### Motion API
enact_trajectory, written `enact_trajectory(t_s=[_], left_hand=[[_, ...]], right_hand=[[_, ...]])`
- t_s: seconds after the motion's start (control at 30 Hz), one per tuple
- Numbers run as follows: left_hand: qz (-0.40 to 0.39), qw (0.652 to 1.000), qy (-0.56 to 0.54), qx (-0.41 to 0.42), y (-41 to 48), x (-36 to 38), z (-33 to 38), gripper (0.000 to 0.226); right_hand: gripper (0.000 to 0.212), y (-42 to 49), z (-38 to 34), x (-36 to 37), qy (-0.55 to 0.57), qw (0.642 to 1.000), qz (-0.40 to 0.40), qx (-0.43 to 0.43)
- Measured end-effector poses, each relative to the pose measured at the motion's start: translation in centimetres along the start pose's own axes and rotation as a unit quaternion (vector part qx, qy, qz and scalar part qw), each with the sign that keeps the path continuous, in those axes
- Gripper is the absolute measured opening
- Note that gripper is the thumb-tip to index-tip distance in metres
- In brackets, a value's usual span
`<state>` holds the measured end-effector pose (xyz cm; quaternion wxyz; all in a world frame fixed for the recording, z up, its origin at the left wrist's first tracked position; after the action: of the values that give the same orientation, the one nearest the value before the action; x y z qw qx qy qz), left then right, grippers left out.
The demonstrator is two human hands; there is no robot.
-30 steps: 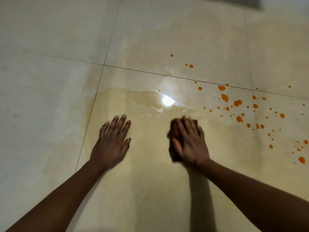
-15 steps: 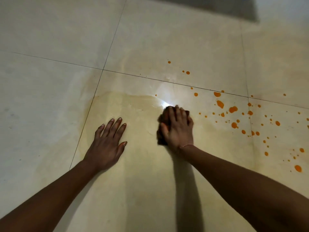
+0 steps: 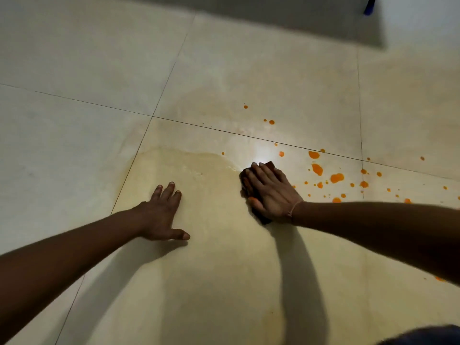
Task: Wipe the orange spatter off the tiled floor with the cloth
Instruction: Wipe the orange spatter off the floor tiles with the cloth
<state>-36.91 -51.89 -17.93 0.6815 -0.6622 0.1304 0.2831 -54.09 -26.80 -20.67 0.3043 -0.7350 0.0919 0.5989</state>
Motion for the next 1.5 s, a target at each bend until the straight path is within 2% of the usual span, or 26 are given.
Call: enact_trajectory(t_s=[0.07, 0.13, 0.2, 0.23, 0.27, 0.33, 0.37, 0.4, 0.47, 0.5, 0.53, 0.57, 0.7, 0.73, 0.77, 0.83, 0.87, 0.9, 1.03, 1.1, 1.17, 1.27, 1.33, 1.4, 1.47, 1.5], left_hand=[[-0.015, 0.999, -0.038, -0.028, 0.4, -0.2, 2.1, 0.141], [-0.009, 0.996, -0.059, -0.066, 0.7, 0.4, 3.5, 0.153], [0.006, 0.994, -0.053, -0.092, 1.1, 0.9, 4.3, 0.157], [0.012, 0.994, -0.049, -0.099, 1.1, 1.1, 4.5, 0.157], [0.015, 0.994, -0.046, -0.103, 1.0, 1.2, 4.5, 0.157], [0.018, 0.993, -0.04, -0.108, 1.0, 1.1, 4.5, 0.157], [0.015, 0.993, -0.037, -0.111, 1.0, 1.0, 4.6, 0.157], [0.01, 0.993, -0.034, -0.115, 0.8, 0.8, 4.7, 0.157], [-0.006, 0.992, -0.025, -0.121, 0.5, -0.4, 4.6, 0.154], [-0.018, 0.992, -0.017, -0.121, -0.1, -1.4, 4.5, 0.15], [-0.025, 0.993, -0.005, -0.116, -0.5, -2.6, 4.5, 0.142], [-0.024, 0.994, 0.014, -0.109, -0.9, -3.9, 4.6, 0.133], [0.037, 0.995, 0.065, -0.066, -1.3, -8.7, 5.9, 0.11], [0.047, 0.995, 0.065, -0.058, -1.1, -9.7, 6.3, 0.109], [0.049, 0.995, 0.068, -0.051, -0.6, -10.1, 6.6, 0.109], [0.056, 0.994, 0.094, -0.03, 1.0, -11.2, 6.9, 0.11], [0.06, 0.992, 0.106, -0.019, 1.8, -11.6, 6.8, 0.111], [0.06, 0.991, 0.119, -0.008, 2.8, -12.3, 6.5, 0.112], [0.068, 0.983, 0.171, 0.004, 6.7, -15.3, 4.2, 0.118], [0.1, 0.985, 0.141, 0.002, 9.1, -17.5, 2.3, 0.117], [0.144, 0.985, 0.099, 0.001, 11.3, -19.1, 0.0, 0.109], [0.224, 0.973, 0.045, 0.017, 13.9, -18.8, -2.8, 0.101], [0.277, 0.96, 0.014, 0.038, 15.0, -16.9, -3.5, 0.093], [0.323, 0.945, 0.002, 0.05, 15.7, -15.5, -3.6, 0.083], [0.347, 0.937, 0.002, 0.049, 16.1, -15.3, -3.8, 0.079], [0.351, 0.935, 0.005, 0.049, 16.1, -15.3, -3.9, 0.079]], right_hand=[[0.076, -1.7, -2.9, 1.3, 0.041, 0.998, 0.041, -0.022], [0.073, -3.7, -6.0, 2.8, 0.057, 0.993, 0.009, -0.106], [0.069, -2.5, -4.8, 2.8, 0.022, 0.982, 0.027, -0.184], [0.067, -0.8, -3.6, 2.1, 0.029, 0.986, 0.047, -0.159], [0.066, 1.1, -1.9, 1.1, 0.056, 0.993, 0.067, -0.081], [0.067, 2.9, 0.4, -0.2, 0.108, 0.983, 0.1, 0.107], [0.068, 2.2, 0.0, 0.2, 0.115, 0.981, 0.104, 0.12], [0.069, 0.4, -1.2, 0.6, 0.115, 0.986, 0.093, 0.071], [0.07, -5.0, -3.5, 2.7, 0.081, 0.992, 0.03, -0.091], [0.07, -7.0, -3.2, 2.9, 0.071, 0.987, 0.004, -0.141], [0.07, -7.3, -1.7, 3.0, 0.059, 0.986, 0.013, -0.154], [0.07, -6.5, -0.2, 2.6, 0.046, 0.99, 0.036, -0.128], [0.072, -0.6, 2.8, 0.0, 0.098, 0.987, 0.052, 0.112], [0.073, -0.2, 2.0, -0.3, 0.11, 0.985, 0.053, 0.125], [0.074, -0.7, 0.8, 0.0, 0.113, 0.988, 0.043, 0.097], [0.073, -3.2, -0.7, 0.9, 0.083, 0.996, -0.006, -0.021], [0.072, -3.6, -0.1, 1.2, 0.065, 0.995, -0.008, -0.069], [0.071, -2.8, 1.2, 1.2, 0.046, 0.996, 0.009, -0.079], [0.071, 1.6, 6.5, -0.2, 0.072, 0.988, 0.066, 0.122], [0.071, 1.1, 6.0, 0.1, 0.072, 0.987, 0.072, 0.127], [0.07, -1.1, 4.7, 1.2, 0.067, 0.993, 0.064, 0.077], [0.071, -0.9, 7.5, 1.1, 0.049, 0.996, 0.046, 0.054], [0.072, 3.2, 10.5, -0.3, 0.033, 0.993, 0.06, 0.098], [0.073, 8.5, 11.7, -2.2, 0.056, 0.975, 0.088, 0.196], [0.075, 12.6, 9.3, -3.7, 0.098, 0.944, 0.114, 0.295], [0.074, 13.2, 7.2, -3.9, 0.107, 0.944, 0.116, 0.289]])
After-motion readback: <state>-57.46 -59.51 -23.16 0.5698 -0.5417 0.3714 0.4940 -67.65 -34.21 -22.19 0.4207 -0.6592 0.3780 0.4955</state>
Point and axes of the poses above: each hand's wrist, its own y-axis towards the middle knuckle, its own x-axis out of the palm, z = x × y, the point moved 2 cm from there along y, towards the middle knuckle, and after that the axes turned 5 degrees about -z, right-handed, at the moved point
